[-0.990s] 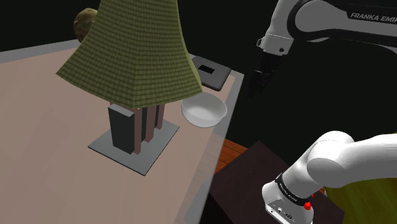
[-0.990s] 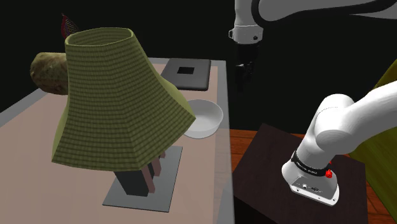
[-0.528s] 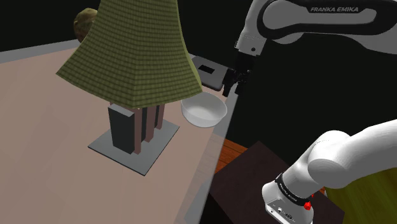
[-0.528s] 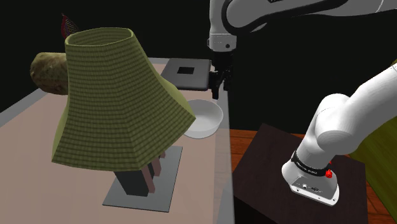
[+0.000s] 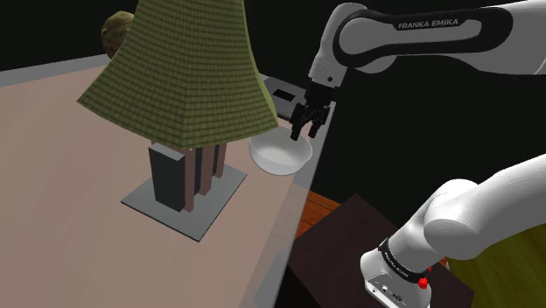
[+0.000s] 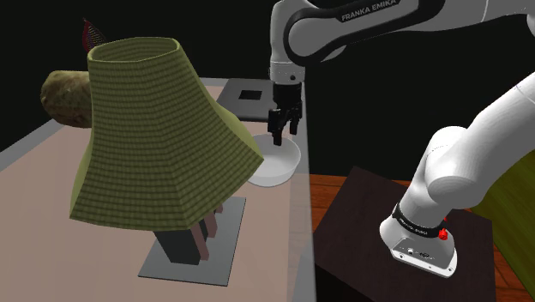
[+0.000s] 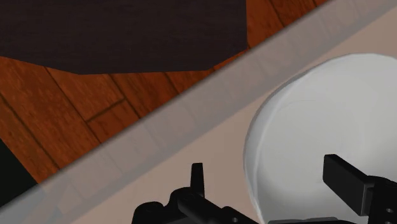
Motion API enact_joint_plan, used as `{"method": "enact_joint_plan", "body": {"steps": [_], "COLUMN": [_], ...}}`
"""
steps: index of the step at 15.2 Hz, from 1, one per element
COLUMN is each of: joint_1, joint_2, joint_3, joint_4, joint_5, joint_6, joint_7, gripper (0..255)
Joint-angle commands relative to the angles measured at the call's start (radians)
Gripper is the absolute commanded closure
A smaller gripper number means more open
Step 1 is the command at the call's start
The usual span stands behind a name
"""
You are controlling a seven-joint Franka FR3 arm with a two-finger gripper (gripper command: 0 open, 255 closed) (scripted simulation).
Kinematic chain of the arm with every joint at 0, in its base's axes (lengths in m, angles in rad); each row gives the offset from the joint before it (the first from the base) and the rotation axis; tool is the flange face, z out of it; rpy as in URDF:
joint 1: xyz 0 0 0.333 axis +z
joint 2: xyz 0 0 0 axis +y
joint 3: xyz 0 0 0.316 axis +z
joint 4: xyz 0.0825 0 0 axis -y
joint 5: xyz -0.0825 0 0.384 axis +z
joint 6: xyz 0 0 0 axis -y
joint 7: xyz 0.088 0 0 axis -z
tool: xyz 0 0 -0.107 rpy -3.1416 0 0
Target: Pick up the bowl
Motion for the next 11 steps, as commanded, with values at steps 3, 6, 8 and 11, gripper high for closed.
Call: {"method": "enact_joint_plan", "body": {"steps": [3,6,8,11], "joint_1": [0.001,0.001,0.001,0.001], "joint_2": [0.009,0.009,0.009,0.009], "joint_3": [0.003,0.002,0.002,0.001], "joint_4": [-0.03,-0.03,-0.03,-0.03], "joint_5": [0.004,0.003,0.003,0.003], "joint_6": [0.039,0.039,0.039,0.038], "joint_7": [-0.006,-0.008,-0.007,-0.008], "gripper": [0,255,255,255]}}
